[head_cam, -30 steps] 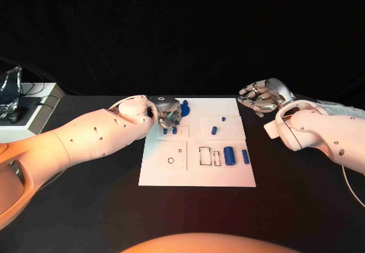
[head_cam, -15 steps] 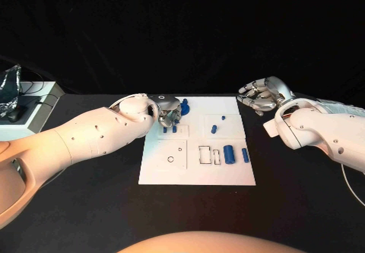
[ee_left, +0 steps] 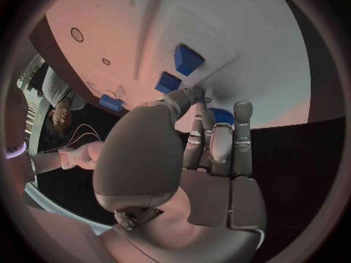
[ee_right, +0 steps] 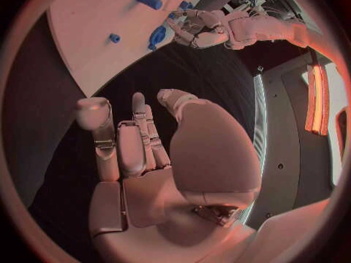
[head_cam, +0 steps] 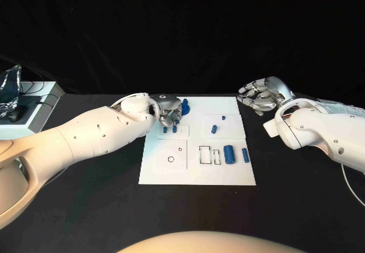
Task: Assemble the parts on the task board
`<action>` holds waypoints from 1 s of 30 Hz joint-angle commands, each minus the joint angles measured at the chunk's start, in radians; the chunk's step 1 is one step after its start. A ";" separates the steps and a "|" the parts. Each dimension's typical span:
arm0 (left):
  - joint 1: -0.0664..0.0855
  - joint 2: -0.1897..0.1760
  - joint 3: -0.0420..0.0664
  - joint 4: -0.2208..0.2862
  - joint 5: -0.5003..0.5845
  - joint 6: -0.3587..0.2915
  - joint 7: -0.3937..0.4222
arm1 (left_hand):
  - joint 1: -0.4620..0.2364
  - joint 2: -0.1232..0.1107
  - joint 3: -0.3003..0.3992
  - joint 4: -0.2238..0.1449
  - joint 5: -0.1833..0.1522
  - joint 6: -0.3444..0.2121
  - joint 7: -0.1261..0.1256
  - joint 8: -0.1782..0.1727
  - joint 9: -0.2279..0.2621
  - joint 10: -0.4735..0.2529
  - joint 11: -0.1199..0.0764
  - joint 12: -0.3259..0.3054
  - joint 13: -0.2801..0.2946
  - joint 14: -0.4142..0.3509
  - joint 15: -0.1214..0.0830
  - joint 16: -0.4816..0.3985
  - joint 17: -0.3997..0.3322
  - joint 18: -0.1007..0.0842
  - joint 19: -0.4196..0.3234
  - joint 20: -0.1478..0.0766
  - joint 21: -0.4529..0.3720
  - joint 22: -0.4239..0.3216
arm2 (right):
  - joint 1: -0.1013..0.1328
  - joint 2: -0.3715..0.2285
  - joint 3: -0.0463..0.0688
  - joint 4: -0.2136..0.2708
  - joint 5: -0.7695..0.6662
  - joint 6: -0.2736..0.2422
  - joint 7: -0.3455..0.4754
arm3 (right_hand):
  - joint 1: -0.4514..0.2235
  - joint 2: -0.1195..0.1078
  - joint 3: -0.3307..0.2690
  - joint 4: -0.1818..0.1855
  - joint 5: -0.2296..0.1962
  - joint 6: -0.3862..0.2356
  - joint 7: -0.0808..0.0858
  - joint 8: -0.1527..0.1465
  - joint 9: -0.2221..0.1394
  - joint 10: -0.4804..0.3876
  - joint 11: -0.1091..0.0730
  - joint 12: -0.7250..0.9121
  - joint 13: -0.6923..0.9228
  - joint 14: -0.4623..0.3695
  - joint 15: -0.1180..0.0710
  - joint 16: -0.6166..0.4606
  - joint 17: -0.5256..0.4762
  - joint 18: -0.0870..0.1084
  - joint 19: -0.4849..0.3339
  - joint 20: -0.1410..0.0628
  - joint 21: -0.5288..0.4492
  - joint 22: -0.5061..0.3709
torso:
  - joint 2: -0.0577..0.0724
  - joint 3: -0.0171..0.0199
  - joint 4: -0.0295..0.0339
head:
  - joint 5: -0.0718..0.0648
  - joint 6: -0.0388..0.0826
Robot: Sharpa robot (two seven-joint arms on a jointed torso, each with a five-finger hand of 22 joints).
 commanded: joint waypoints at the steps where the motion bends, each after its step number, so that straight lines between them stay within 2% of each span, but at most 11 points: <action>1: -0.008 0.004 -0.006 -0.004 -0.008 0.051 0.003 | -0.007 0.005 -0.001 0.007 -0.006 0.012 -0.001 0.006 0.003 0.011 -0.002 0.011 0.003 0.005 -0.004 0.005 0.004 -0.017 0.011 0.000 0.007 0.003 | 0.000 0.001 0.000 0.002 -0.004 0.012 0.007 | -0.011 0.001 0.004 -0.001 0.004 0.005 0.005 0.005 0.001 -0.003 0.003 -0.002 -0.001 0.000 0.006 -0.002 0.001 0.003 0.004 0.003 0.001 0.002 | 0.000 0.0005 0.0003 | 0.000 0.000; 7: -0.008 0.002 -0.007 -0.010 -0.008 0.014 0.005 | -0.004 0.020 0.002 0.013 -0.004 0.031 -0.005 0.014 0.007 0.024 -0.011 0.020 0.004 0.028 -0.012 0.005 0.035 -0.023 0.040 -0.005 0.029 0.023 | 0.000 0.001 0.000 0.002 -0.004 0.011 0.007 | -0.013 0.002 0.005 -0.003 0.004 0.007 0.005 0.005 0.002 0.000 0.003 -0.005 -0.006 0.000 0.005 -0.003 0.001 0.003 0.004 0.004 0.000 0.002 | -0.002 0.0006 0.0004 | 0.000 0.001; 14: -0.009 -0.009 -0.006 -0.007 0.025 -0.045 0.017 | -0.005 0.025 0.003 0.017 -0.003 0.032 -0.003 0.013 0.008 0.035 -0.016 0.025 0.004 0.049 -0.018 0.005 0.063 -0.028 0.064 -0.010 0.047 0.039 | 0.000 0.001 0.000 0.002 -0.004 0.010 0.009 | -0.013 0.002 0.005 -0.003 0.004 0.007 0.005 0.005 0.002 0.000 0.003 -0.005 -0.006 0.000 0.005 -0.003 0.001 0.003 0.004 0.004 0.000 0.002 | -0.001 -0.0006 0.0006 | -0.002 0.006; 19: -0.012 -0.021 -0.005 -0.001 0.081 -0.092 0.032 | 0.000 0.032 0.009 0.018 0.000 0.033 -0.002 0.012 0.009 0.042 -0.020 0.026 0.003 0.062 -0.022 0.005 0.079 -0.031 0.084 -0.014 0.062 0.052 | -0.001 0.001 0.000 0.001 -0.004 0.009 0.011 | -0.014 0.002 0.005 -0.003 0.004 0.008 0.004 0.006 0.002 0.001 0.002 -0.006 -0.008 -0.001 0.005 -0.003 0.000 0.003 0.004 0.004 0.000 0.002 | -0.001 -0.0009 0.0011 | -0.002 0.008; 26: -0.015 -0.036 -0.002 0.006 0.166 -0.146 0.056 | -0.010 0.036 0.018 0.031 -0.001 0.016 0.004 -0.002 0.006 0.040 -0.019 0.012 -0.005 0.059 -0.023 0.003 0.064 -0.031 0.086 -0.019 0.060 0.049 | -0.001 0.000 0.000 0.001 -0.003 0.007 0.011 | -0.014 0.002 0.005 -0.003 0.004 0.008 0.004 0.006 0.002 0.001 0.002 -0.006 -0.008 -0.001 0.005 -0.003 0.000 0.003 0.004 0.004 0.000 0.002 | -0.001 -0.0020 0.0011 | -0.002 0.009; 30: -0.017 -0.044 0.002 0.009 0.228 -0.173 0.073 | -0.010 0.038 0.019 0.032 -0.001 0.016 0.004 -0.003 0.006 0.041 -0.019 0.012 -0.006 0.062 -0.023 0.002 0.069 -0.032 0.090 -0.020 0.063 0.052 | -0.001 -0.001 0.000 0.001 -0.003 0.007 0.012 | -0.014 0.003 0.005 -0.003 0.004 0.009 0.004 0.006 0.002 0.002 0.002 -0.006 -0.009 -0.001 0.005 -0.003 0.000 0.003 0.004 0.004 0.000 0.002 | 0.000 -0.0013 0.0012 | -0.002 0.010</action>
